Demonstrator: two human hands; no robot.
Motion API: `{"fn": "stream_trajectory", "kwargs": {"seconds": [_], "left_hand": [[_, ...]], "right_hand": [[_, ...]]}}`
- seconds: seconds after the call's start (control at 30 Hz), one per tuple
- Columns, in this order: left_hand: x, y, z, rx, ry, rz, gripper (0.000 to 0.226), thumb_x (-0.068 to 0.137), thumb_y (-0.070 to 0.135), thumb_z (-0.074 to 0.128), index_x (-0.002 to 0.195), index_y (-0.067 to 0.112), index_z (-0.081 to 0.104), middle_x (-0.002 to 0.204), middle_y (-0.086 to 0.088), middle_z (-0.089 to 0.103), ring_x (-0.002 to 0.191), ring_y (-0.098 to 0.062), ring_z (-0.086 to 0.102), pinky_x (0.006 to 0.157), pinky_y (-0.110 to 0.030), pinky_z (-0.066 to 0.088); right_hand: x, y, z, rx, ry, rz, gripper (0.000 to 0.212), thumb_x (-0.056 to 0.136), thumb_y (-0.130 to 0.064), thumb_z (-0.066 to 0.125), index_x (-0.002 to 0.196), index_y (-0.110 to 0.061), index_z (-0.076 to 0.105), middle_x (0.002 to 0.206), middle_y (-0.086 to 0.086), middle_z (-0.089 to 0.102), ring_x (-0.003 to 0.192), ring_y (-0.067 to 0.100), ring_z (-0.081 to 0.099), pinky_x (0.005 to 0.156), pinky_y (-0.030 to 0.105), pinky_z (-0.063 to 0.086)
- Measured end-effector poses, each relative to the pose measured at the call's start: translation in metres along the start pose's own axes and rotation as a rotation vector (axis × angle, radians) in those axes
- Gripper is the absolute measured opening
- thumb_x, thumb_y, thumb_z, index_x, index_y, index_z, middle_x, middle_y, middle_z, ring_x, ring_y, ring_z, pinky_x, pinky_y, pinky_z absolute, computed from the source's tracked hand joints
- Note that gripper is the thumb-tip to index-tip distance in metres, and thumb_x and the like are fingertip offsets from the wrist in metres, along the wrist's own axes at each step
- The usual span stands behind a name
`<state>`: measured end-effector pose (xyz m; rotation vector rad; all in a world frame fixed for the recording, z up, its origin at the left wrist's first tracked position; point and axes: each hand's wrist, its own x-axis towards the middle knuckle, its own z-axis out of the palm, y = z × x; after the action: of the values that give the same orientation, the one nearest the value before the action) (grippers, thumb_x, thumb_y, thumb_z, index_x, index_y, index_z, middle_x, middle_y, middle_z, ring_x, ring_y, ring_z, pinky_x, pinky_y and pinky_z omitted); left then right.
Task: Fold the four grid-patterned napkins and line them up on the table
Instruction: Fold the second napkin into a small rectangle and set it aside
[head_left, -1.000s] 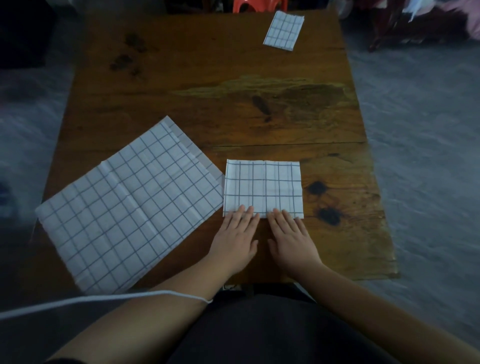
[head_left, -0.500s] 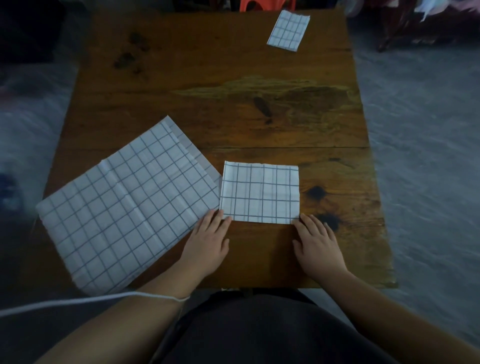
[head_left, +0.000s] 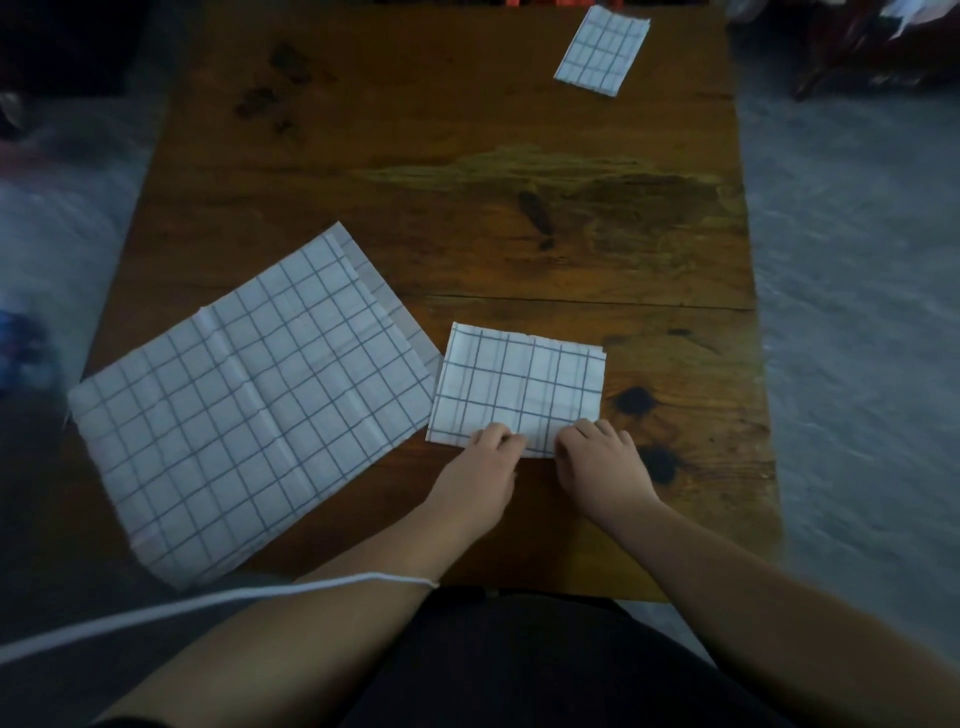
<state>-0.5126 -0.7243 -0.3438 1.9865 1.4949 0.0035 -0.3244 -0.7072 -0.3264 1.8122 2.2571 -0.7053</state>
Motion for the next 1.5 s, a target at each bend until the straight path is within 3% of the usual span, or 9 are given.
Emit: {"fn": "stream_trajectory", "kwargs": {"seconds": [0.37, 0.47, 0.63, 0.77, 0.83, 0.97, 1.1, 1.33, 1.5], "left_hand": [[0.014, 0.001, 0.009, -0.061, 0.166, 0.238, 0.022, 0.085, 0.006, 0.06, 0.105, 0.013, 0.067, 0.114, -0.006, 0.058, 0.113, -0.021, 0.042, 0.098, -0.038, 0.043], [0.009, -0.016, 0.008, -0.171, 0.162, 0.253, 0.038, 0.074, -0.011, 0.058, 0.106, 0.007, 0.07, 0.113, -0.01, 0.064, 0.115, -0.026, 0.048, 0.103, -0.042, 0.042], [-0.014, -0.052, 0.012, -0.283, 0.181, 0.338, 0.042, 0.073, -0.018, 0.058, 0.107, 0.0, 0.073, 0.117, -0.02, 0.07, 0.122, -0.026, 0.052, 0.108, -0.054, 0.038], [-0.034, -0.082, 0.017, -0.295, 0.155, 0.322, 0.046, 0.078, -0.019, 0.053, 0.111, 0.005, 0.074, 0.128, -0.014, 0.066, 0.133, -0.013, 0.043, 0.112, -0.046, 0.038], [-0.041, -0.087, 0.018, -0.186, 0.137, 0.351, 0.042, 0.079, -0.016, 0.06, 0.109, 0.008, 0.075, 0.132, -0.013, 0.065, 0.136, -0.023, 0.044, 0.113, -0.047, 0.034], [-0.053, -0.086, 0.017, 0.043, 0.167, 0.228, 0.035, 0.093, 0.025, 0.056, 0.125, 0.018, 0.068, 0.139, -0.009, 0.057, 0.134, -0.03, 0.041, 0.11, -0.049, 0.035], [-0.061, -0.081, 0.014, 0.109, 0.185, 0.153, 0.044, 0.085, 0.01, 0.07, 0.128, 0.016, 0.065, 0.126, -0.005, 0.058, 0.122, -0.027, 0.044, 0.1, -0.05, 0.044], [-0.059, -0.076, -0.001, -0.046, 0.147, 0.076, 0.026, 0.088, 0.013, 0.069, 0.114, 0.018, 0.072, 0.113, 0.003, 0.065, 0.107, -0.019, 0.05, 0.091, -0.033, 0.042], [-0.033, -0.057, -0.023, -0.234, 0.038, -0.224, 0.021, 0.099, 0.038, 0.059, 0.111, 0.026, 0.072, 0.1, 0.006, 0.063, 0.09, -0.011, 0.057, 0.073, -0.027, 0.042]], "right_hand": [[-0.052, -0.025, 0.011, 0.075, 0.074, -0.123, 0.044, 0.089, -0.044, 0.058, 0.129, -0.029, 0.05, 0.13, -0.006, 0.055, 0.124, 0.019, 0.049, 0.107, 0.041, 0.039], [-0.065, -0.01, 0.026, 0.036, 0.062, -0.102, 0.071, 0.087, -0.046, 0.064, 0.149, -0.026, 0.036, 0.153, -0.001, 0.045, 0.147, 0.023, 0.034, 0.122, 0.05, 0.023], [-0.085, 0.016, 0.053, -0.039, 0.041, -0.03, 0.09, 0.085, -0.046, 0.07, 0.157, -0.024, 0.022, 0.164, 0.002, 0.032, 0.154, 0.023, 0.02, 0.126, 0.048, 0.009], [-0.088, 0.023, 0.063, -0.032, 0.074, -0.041, 0.066, 0.094, -0.042, 0.05, 0.155, -0.024, 0.035, 0.16, -0.002, 0.042, 0.151, 0.022, 0.029, 0.123, 0.045, 0.018], [-0.088, 0.02, 0.067, -0.015, 0.083, -0.067, 0.055, 0.096, -0.031, 0.044, 0.151, -0.026, 0.044, 0.156, -0.003, 0.047, 0.147, 0.022, 0.036, 0.12, 0.046, 0.025], [-0.088, 0.011, 0.071, -0.021, 0.086, -0.074, 0.054, 0.093, -0.028, 0.053, 0.147, -0.03, 0.049, 0.15, 0.0, 0.05, 0.14, 0.027, 0.04, 0.117, 0.048, 0.03], [-0.088, 0.009, 0.07, -0.011, 0.105, -0.064, 0.052, 0.092, -0.036, 0.044, 0.143, -0.03, 0.053, 0.144, 0.001, 0.053, 0.137, 0.027, 0.042, 0.116, 0.049, 0.029], [-0.079, 0.019, 0.064, 0.059, 0.112, -0.087, 0.043, 0.091, -0.031, 0.058, 0.134, -0.035, 0.061, 0.138, -0.004, 0.056, 0.13, 0.025, 0.046, 0.11, 0.045, 0.029], [-0.071, 0.016, 0.051, 0.085, 0.074, -0.012, 0.044, 0.088, -0.034, 0.066, 0.131, -0.031, 0.062, 0.13, -0.006, 0.058, 0.127, 0.023, 0.047, 0.107, 0.045, 0.034]]}}
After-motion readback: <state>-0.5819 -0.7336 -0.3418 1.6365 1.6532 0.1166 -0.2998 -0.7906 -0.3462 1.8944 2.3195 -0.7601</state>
